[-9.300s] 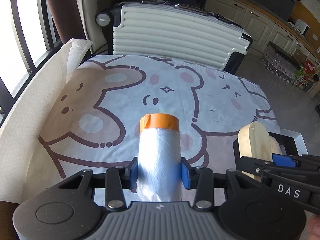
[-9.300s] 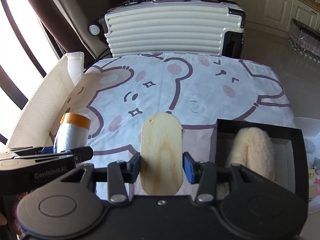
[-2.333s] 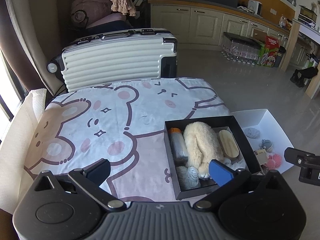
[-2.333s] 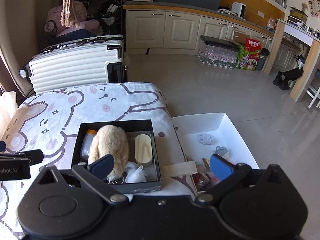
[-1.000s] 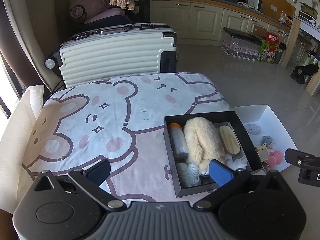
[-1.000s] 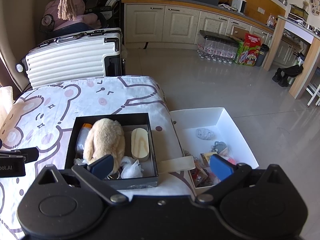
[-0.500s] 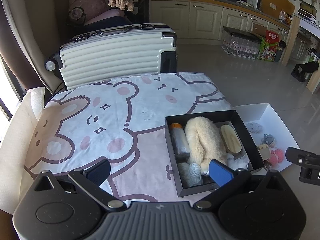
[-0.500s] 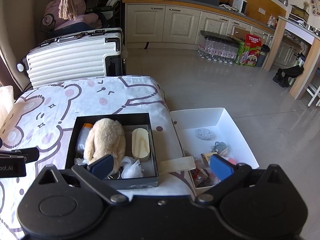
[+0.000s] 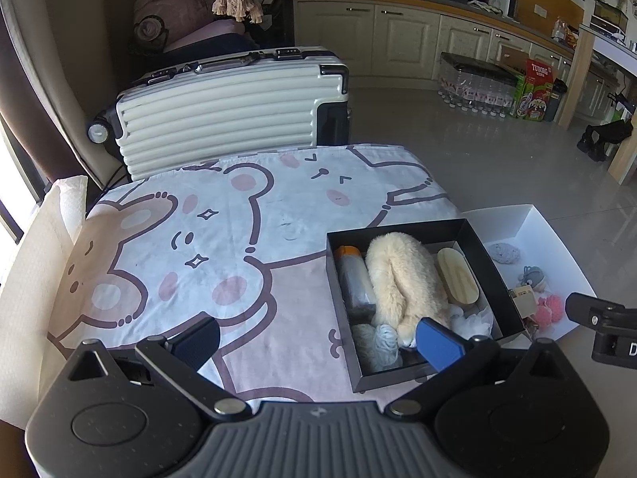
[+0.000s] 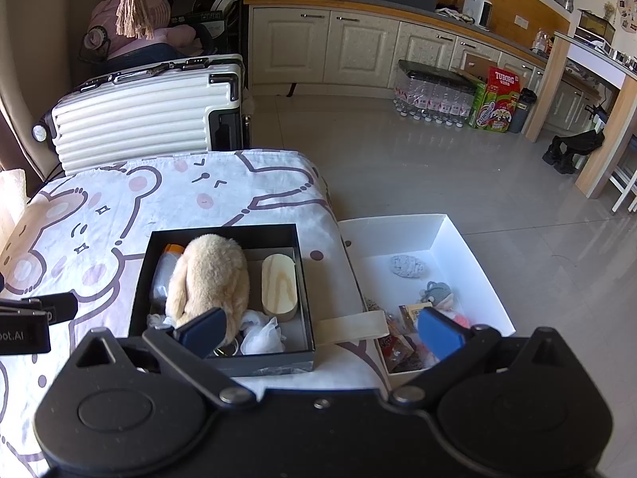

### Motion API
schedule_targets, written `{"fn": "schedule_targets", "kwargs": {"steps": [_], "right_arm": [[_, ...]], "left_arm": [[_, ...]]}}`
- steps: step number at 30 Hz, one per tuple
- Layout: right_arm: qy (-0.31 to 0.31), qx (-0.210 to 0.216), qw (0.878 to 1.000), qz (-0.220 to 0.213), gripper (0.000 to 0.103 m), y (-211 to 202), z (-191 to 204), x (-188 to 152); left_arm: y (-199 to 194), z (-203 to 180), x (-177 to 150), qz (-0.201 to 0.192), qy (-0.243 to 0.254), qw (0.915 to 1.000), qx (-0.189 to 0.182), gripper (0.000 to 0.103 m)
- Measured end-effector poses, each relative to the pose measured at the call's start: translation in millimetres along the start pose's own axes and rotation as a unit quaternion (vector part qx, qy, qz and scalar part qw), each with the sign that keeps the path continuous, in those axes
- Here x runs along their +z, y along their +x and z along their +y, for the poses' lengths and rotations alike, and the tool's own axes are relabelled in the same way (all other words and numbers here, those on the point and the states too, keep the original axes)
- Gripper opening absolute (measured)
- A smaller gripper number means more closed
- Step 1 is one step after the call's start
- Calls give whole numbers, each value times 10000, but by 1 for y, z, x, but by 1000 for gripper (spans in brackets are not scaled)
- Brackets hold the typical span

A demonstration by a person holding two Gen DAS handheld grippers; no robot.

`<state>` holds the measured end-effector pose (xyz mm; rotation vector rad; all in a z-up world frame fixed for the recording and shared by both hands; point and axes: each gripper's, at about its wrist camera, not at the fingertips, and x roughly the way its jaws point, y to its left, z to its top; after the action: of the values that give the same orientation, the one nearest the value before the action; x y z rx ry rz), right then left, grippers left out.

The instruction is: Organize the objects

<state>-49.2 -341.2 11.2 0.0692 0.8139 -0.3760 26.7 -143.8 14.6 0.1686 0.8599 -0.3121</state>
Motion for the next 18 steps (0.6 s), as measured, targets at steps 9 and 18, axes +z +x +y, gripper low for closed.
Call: {"fn": "schedule_targets", "kwargs": {"steps": [9,18], "right_arm": [[-3,2,10000,-1,103,0,0,0],[-2,0,10000,1,103,0,0,0]], "left_arm": [[0,0,-1,10,-7,10000,3,103],[1,-1,-2,31,39,10000,-25,103]]}}
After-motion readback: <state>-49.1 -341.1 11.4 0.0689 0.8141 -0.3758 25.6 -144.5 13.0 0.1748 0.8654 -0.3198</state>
